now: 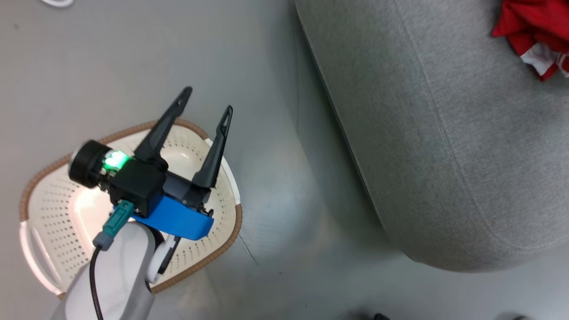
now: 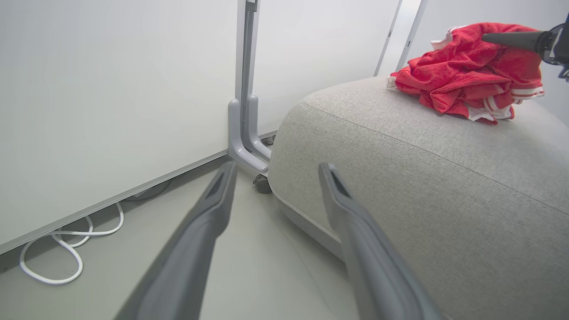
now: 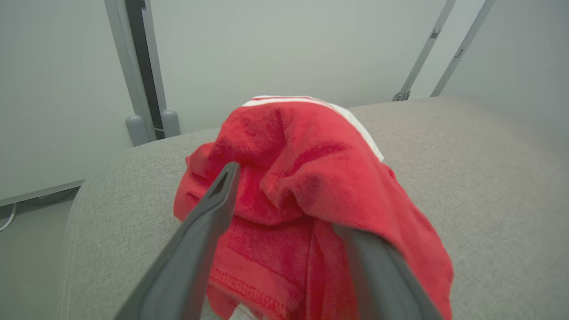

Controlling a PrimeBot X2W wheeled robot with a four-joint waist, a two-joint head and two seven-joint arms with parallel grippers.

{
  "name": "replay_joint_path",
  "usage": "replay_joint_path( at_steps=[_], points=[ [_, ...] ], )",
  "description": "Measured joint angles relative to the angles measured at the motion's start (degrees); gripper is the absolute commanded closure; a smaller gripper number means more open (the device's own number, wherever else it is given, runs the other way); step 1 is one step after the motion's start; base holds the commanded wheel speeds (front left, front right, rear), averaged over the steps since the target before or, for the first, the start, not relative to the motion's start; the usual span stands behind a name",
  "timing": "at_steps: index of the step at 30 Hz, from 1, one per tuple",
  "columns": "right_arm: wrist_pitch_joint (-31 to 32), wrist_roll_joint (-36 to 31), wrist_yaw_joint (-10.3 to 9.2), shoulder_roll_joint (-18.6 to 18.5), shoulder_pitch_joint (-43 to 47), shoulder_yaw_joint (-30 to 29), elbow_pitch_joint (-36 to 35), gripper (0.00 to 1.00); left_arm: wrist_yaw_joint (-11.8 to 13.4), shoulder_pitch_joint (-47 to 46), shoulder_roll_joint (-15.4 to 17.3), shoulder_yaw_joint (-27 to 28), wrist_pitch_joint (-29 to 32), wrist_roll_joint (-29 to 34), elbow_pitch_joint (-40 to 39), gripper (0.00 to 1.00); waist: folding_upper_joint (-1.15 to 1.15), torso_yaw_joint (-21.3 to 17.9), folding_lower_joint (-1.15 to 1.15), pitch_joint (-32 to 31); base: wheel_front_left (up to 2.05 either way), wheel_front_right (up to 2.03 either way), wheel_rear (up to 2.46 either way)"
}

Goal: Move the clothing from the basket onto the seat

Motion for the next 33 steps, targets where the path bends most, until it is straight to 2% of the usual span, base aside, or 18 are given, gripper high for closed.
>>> replay_joint_path(
  at_steps=[10,21,27,33],
  points=[
    [0.0,-2.1,0.00,1.0,11.3,4.3,-4.4,0.00,0.3,6.8,-4.9,2.0,-1.8,-3.9,6.7,0.00,0.00,1.9,-0.01,-11.2,0.00,0.00,0.00],
    [0.6,-2.5,0.00,8.0,27.0,9.3,-16.2,0.00,-0.2,18.1,-9.1,11.1,-1.8,-4.9,7.3,0.00,0.00,5.5,-0.02,-26.5,0.00,0.00,0.00],
    [1.1,-5.1,0.00,11.7,34.5,8.8,-22.2,0.00,-0.3,21.8,-10.9,15.3,-1.8,-4.5,7.6,0.00,0.00,8.3,-0.02,-31.5,0.00,0.00,0.00],
    [4.2,-7.7,0.00,14.1,40.8,8.6,-28.7,0.00,-0.7,25.1,-12.2,19.1,-1.9,-4.5,7.8,0.00,0.00,11.6,-0.02,-34.7,0.00,0.00,0.00]
  ],
)
